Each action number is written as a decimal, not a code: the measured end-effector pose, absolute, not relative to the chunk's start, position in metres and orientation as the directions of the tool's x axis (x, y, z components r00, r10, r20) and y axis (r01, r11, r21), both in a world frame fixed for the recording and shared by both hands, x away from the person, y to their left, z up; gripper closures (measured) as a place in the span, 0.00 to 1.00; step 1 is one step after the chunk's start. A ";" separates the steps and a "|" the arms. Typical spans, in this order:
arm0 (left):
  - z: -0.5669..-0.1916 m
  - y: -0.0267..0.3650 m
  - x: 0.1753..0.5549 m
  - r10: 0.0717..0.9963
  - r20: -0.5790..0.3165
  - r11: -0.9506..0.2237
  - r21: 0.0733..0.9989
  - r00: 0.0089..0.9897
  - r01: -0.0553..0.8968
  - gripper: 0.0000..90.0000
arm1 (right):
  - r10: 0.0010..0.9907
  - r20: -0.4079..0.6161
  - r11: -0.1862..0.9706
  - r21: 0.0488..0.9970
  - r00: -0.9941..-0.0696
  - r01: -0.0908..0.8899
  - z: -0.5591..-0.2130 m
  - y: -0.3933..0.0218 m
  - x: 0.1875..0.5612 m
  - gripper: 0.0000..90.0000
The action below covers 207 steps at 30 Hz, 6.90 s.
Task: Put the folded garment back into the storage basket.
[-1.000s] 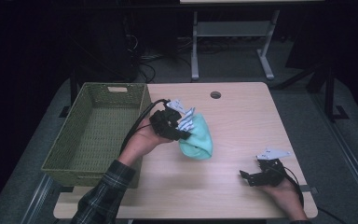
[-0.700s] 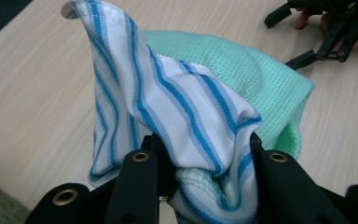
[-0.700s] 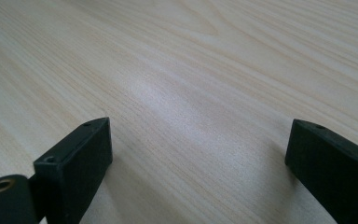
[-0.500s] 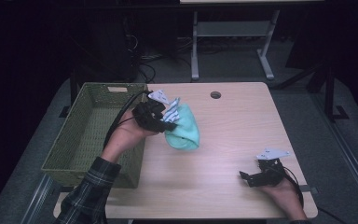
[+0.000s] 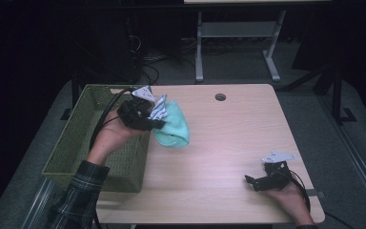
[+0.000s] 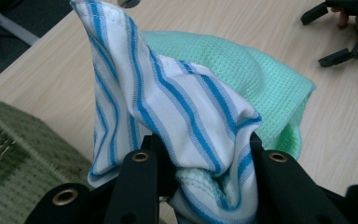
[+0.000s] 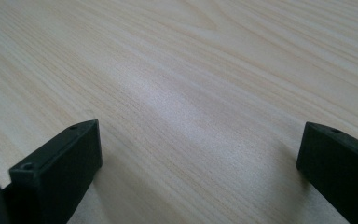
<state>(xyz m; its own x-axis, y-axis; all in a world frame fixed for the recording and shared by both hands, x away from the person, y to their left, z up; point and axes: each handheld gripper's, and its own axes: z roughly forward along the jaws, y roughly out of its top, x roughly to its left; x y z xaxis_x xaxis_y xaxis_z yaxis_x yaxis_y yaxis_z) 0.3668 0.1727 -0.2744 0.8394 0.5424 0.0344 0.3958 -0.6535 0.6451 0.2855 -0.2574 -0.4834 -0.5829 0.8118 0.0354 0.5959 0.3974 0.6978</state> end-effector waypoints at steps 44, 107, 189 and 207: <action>-0.296 0.303 0.355 0.801 0.005 -0.443 0.678 0.598 0.587 0.76 | 0.813 0.031 0.398 0.699 -0.582 0.594 -0.483 -0.257 0.286 0.00; -0.414 0.324 0.379 0.813 -0.060 -0.505 0.423 0.579 0.752 0.69 | 0.812 0.031 0.399 0.699 -0.583 0.593 -0.483 -0.257 0.286 0.00; -0.341 0.248 0.360 0.749 -0.102 -0.400 0.718 0.654 0.570 0.15 | 0.811 0.032 0.399 0.699 -0.584 0.593 -0.483 -0.257 0.286 0.00; -0.345 0.189 0.350 0.678 -0.123 -0.425 0.739 0.725 0.523 0.15 | 0.811 0.031 0.400 0.700 -0.584 0.592 -0.483 -0.257 0.286 0.00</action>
<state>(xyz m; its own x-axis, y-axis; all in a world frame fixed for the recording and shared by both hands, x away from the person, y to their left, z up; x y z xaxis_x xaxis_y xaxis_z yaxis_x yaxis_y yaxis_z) 0.3496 0.1894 -0.3450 0.7250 0.6776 -0.1234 0.5229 -0.4250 0.7388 0.2856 -0.2572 -0.4835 -0.5839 0.8112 0.0311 0.5923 0.3996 0.6996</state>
